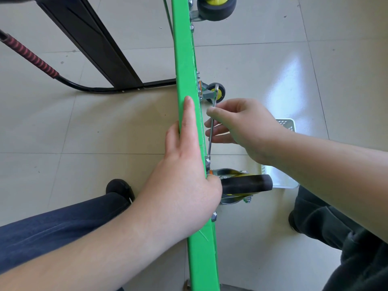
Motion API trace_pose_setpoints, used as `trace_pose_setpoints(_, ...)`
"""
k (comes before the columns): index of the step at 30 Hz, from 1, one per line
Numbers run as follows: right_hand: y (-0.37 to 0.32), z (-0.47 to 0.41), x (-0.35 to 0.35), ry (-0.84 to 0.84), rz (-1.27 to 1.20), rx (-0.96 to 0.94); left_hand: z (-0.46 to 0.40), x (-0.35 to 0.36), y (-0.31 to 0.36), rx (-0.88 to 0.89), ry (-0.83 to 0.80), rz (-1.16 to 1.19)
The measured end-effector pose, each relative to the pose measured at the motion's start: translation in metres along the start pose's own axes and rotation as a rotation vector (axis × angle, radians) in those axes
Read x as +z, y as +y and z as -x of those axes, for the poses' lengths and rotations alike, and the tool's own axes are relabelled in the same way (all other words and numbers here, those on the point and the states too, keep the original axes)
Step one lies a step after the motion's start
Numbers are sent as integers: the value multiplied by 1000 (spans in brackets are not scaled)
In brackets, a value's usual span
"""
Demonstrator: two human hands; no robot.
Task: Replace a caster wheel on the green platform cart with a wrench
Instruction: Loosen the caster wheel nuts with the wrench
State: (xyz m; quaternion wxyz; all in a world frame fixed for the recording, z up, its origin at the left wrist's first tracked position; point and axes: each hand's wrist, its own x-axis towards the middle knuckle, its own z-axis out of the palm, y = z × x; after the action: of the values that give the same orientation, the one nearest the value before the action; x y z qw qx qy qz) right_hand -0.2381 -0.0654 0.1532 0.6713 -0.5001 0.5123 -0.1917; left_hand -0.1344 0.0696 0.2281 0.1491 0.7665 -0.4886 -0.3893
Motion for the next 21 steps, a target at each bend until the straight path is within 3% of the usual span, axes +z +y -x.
trace_pose_setpoints(16,16,59,-8,-95,96,-407,1,1,-2,4,3,15)
trace_pose_setpoints(21,20,67,-10,-114,95,-455,0,1,-2,5,10,20)
